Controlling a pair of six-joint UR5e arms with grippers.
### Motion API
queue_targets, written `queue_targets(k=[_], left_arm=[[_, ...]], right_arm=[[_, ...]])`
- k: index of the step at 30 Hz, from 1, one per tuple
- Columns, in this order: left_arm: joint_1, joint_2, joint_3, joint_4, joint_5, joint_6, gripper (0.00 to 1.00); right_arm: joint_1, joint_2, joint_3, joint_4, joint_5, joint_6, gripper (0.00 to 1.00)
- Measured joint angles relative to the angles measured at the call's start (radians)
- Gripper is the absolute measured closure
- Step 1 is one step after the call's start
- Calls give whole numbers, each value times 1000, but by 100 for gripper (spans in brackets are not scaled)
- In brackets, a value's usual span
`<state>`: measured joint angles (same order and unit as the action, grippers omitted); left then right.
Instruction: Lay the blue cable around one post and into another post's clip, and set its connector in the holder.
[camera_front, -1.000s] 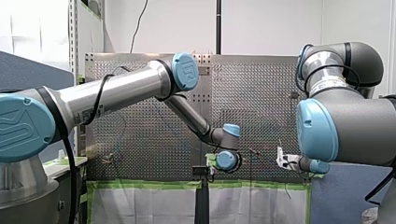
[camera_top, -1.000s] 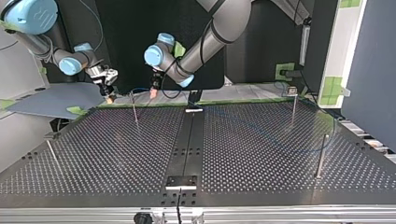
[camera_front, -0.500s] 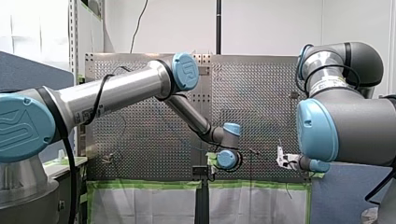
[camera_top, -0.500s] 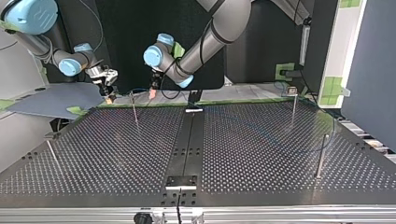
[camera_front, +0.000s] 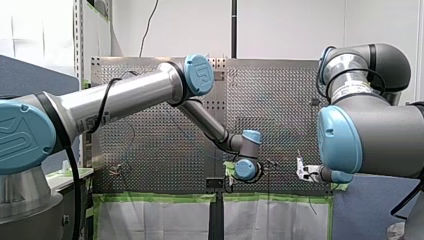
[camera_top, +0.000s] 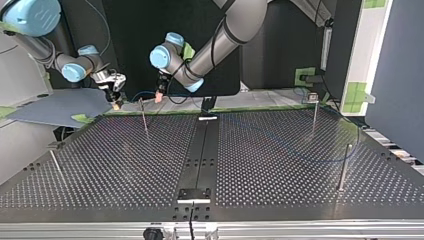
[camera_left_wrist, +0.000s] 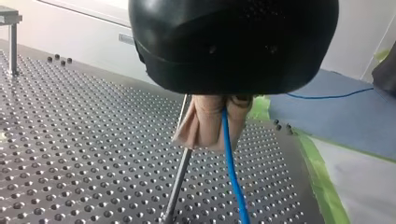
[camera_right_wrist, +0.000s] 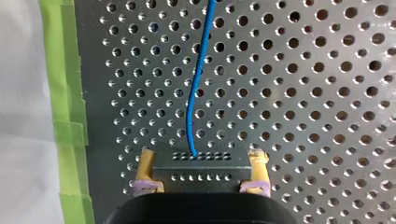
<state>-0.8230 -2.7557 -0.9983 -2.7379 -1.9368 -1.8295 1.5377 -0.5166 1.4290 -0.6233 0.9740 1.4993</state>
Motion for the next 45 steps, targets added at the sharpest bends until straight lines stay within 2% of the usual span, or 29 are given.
queue_targets(k=[5,12,28,34,45], left_arm=[[7,1,9,1,-2,-3,100],[17,0,11,1,-10,-9,100],[48,0,-8,2,-18,-20,100],[62,0,-8,1,-11,-23,100],[68,0,-9,0,-5,-23,100]], right_arm=[[-3,-8,0,-3,-8,20,100],[-6,-10,-1,-10,-9,38,100],[-12,-10,-19,-42,-3,101,100],[-12,-10,-42,-36,-3,106,100],[-11,-10,-46,-31,7,103,100]])
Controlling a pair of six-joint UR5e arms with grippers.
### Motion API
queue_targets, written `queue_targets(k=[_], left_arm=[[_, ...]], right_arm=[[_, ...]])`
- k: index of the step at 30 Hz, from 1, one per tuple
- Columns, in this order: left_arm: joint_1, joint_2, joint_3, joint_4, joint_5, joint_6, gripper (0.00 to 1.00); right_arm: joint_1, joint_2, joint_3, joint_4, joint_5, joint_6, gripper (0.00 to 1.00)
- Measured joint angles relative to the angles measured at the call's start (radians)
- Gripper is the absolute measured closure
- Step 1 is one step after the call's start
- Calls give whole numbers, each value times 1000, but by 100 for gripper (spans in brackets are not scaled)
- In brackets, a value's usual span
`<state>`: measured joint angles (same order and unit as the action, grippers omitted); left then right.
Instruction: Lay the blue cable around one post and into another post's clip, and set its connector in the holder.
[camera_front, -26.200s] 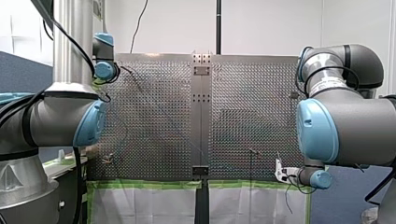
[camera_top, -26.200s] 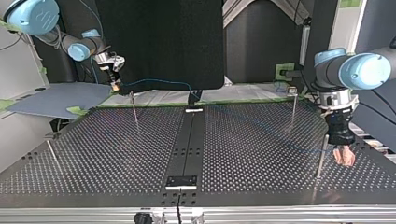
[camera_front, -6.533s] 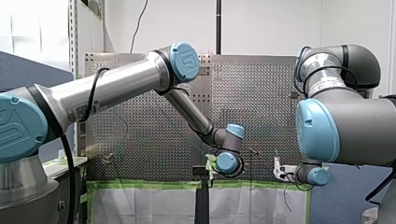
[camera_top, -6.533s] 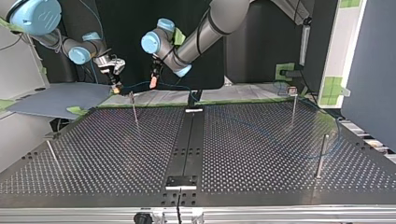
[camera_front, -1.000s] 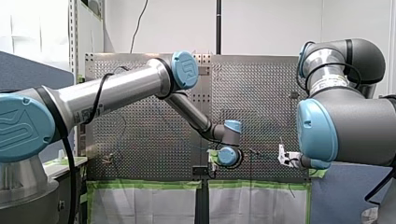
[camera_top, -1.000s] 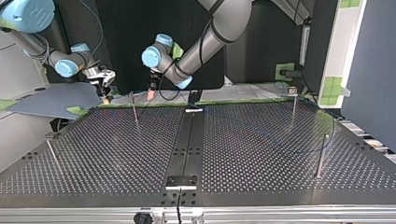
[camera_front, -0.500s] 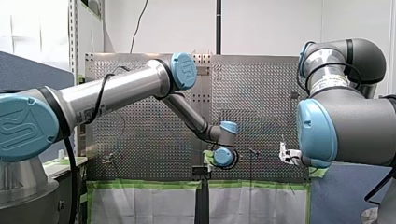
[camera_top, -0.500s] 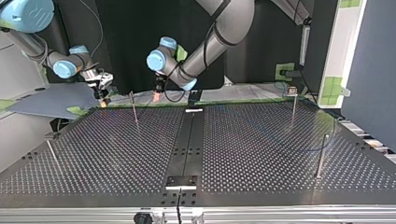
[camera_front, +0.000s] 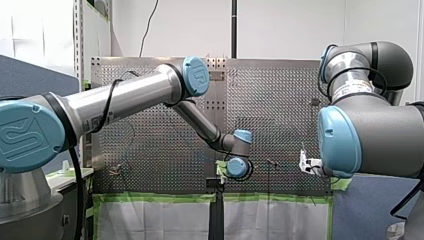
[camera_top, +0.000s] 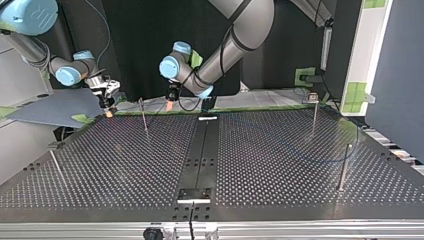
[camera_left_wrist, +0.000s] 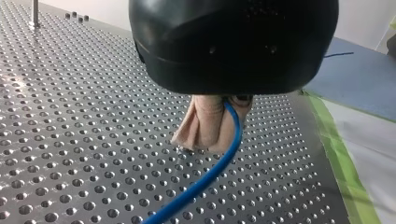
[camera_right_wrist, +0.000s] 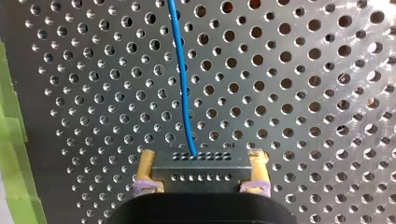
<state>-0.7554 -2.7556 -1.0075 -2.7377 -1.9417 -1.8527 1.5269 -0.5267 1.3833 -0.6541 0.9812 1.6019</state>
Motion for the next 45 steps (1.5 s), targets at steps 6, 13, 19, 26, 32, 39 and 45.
queue_targets(k=[6,13,19,26,32,39,45], left_arm=[[2,0,0,0,2,0,57],[-3,1,0,-23,42,1,0],[-10,3,0,-70,89,10,0],[-12,36,-33,-93,151,45,0],[-7,87,-83,-48,189,39,0],[-14,143,-140,-49,184,39,0],[-19,158,-193,-83,164,43,0]], right_arm=[[2,0,0,5,1,-1,100],[3,0,0,9,1,0,100],[4,1,0,10,-2,0,100],[5,1,0,10,-4,3,100],[9,1,0,9,-6,4,100],[11,1,0,10,-7,5,100],[11,1,0,10,-7,5,100]])
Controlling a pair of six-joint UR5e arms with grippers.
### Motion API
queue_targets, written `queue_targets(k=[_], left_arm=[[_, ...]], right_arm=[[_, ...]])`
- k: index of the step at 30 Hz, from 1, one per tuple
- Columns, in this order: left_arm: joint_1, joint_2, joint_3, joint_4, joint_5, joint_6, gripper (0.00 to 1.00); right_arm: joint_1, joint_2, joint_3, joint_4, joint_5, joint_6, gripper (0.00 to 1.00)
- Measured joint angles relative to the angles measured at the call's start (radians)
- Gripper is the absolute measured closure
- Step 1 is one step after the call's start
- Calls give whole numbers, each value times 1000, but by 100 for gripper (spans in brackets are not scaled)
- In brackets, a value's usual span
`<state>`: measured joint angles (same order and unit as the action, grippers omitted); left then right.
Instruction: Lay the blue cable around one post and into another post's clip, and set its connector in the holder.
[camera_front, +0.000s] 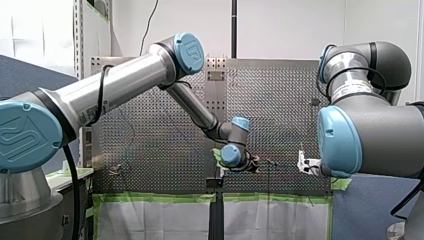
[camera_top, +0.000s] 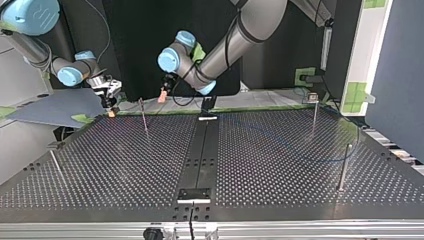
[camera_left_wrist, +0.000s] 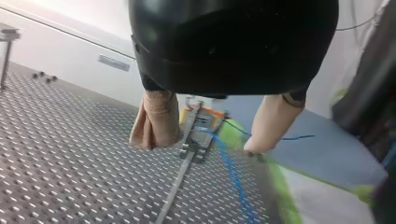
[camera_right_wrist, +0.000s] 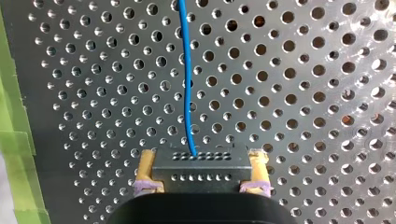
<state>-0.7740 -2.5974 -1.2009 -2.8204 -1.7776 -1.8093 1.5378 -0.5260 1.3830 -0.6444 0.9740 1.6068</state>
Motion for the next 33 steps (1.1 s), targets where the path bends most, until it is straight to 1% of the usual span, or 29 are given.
queue_targets(k=[7,13,22,27,33], left_arm=[[-4,1,-33,0,-2,1,0],[-4,1,-36,2,-1,0,0],[-3,1,-33,-5,-8,5,0],[0,1,-33,-36,-44,26,0],[2,1,-33,-47,-96,33,0]], right_arm=[[0,0,0,-2,-1,1,100],[-2,0,0,-7,-1,7,100],[-1,0,0,-7,-1,7,100],[0,0,1,-6,-1,7,100],[0,0,1,-5,-1,7,100]])
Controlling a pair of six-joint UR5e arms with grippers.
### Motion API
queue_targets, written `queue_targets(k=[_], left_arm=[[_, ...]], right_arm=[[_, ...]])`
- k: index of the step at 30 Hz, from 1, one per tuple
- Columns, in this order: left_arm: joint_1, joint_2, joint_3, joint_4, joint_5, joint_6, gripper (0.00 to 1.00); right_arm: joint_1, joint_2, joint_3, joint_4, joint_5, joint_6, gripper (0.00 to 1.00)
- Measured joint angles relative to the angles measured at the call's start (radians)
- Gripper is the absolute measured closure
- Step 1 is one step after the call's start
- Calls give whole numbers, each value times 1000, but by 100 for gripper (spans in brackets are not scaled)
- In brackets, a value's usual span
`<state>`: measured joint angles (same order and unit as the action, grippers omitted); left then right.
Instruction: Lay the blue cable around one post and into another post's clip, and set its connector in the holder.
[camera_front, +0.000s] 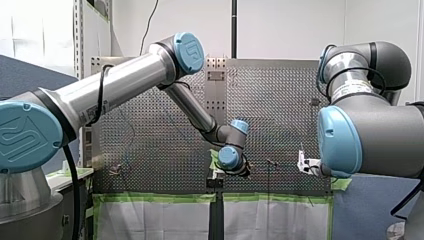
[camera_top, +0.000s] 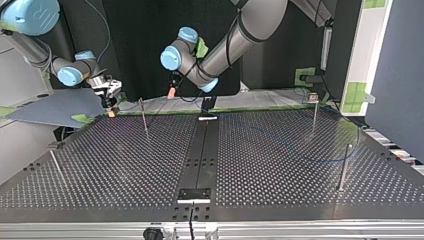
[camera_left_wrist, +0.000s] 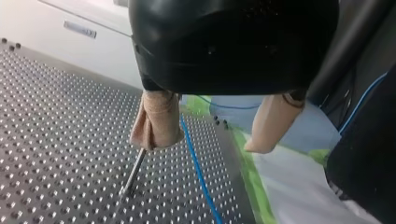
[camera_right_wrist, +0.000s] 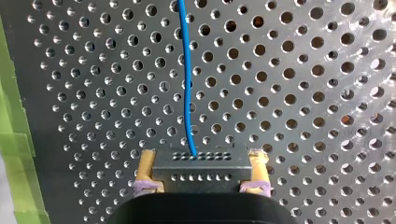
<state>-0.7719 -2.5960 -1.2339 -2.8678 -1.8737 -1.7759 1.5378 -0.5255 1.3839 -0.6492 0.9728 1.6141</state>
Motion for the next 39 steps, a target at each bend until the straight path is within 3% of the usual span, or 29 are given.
queue_targets(k=[14,27,39], left_arm=[[9,0,0,-1,-78,-9,0],[11,0,-1,49,-3,-13,0],[13,0,0,96,-17,-13,0]], right_arm=[[0,1,0,-2,0,0,100],[0,3,0,-5,0,0,100],[0,3,0,-7,0,0,100]])
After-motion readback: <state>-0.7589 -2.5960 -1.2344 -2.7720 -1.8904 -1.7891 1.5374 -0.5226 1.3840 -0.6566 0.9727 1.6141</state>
